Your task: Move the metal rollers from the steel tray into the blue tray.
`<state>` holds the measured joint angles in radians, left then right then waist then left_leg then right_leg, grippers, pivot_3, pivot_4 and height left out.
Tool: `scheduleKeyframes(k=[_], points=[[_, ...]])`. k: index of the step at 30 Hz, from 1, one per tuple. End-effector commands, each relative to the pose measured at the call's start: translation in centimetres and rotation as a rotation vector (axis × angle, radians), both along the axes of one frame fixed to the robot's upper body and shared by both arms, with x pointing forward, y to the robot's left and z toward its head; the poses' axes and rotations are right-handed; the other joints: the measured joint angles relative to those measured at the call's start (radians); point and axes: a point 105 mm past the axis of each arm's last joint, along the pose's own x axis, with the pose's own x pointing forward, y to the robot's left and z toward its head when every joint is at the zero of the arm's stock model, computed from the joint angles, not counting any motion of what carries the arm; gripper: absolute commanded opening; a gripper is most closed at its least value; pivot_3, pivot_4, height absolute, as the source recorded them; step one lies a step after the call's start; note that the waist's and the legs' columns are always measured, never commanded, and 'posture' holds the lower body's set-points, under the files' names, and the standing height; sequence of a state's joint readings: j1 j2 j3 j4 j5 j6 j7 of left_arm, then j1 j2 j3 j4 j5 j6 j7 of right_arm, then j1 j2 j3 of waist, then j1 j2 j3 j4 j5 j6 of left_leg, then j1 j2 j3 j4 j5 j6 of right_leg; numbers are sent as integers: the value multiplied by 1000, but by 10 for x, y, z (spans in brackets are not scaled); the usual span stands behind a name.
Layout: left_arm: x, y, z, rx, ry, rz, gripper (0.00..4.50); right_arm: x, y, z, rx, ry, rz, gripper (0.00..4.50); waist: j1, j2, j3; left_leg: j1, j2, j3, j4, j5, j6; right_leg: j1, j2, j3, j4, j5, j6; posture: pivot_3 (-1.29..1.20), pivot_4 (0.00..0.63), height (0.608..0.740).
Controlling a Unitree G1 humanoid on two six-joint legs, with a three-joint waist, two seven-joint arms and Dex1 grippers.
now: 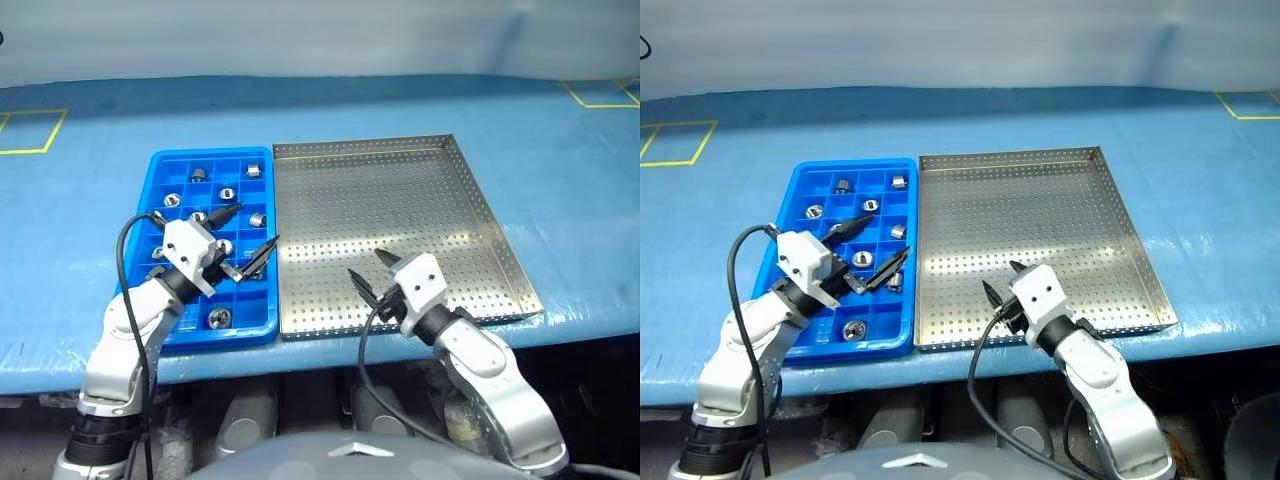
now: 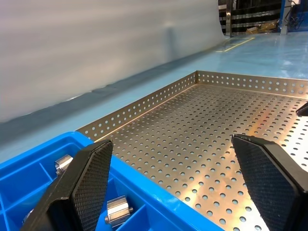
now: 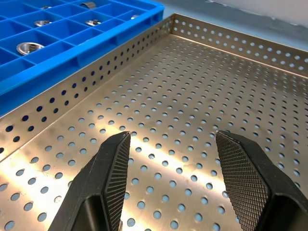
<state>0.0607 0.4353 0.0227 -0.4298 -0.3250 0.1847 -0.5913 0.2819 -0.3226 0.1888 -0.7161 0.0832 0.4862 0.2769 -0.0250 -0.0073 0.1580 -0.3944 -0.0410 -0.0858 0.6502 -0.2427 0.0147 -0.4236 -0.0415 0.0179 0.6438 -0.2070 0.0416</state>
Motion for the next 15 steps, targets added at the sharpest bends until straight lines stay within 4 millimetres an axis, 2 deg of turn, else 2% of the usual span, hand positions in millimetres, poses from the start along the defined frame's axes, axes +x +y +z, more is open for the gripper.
scheduleKeyframes(k=[1,15], points=[[-1,2,3,8,-11,-4,4334,-1,-4,17,28,-78,-39,2965,0,0,0,0,0,0,0,0,0,0,0,0,0,0,0,-48,150,740],[-3,3,-4,-6,18,5,4334,2,-10,20,18,-91,-41,2965,4,0,0,0,0,0,1,0,1,1,0,0,0,0,0,-28,150,740]])
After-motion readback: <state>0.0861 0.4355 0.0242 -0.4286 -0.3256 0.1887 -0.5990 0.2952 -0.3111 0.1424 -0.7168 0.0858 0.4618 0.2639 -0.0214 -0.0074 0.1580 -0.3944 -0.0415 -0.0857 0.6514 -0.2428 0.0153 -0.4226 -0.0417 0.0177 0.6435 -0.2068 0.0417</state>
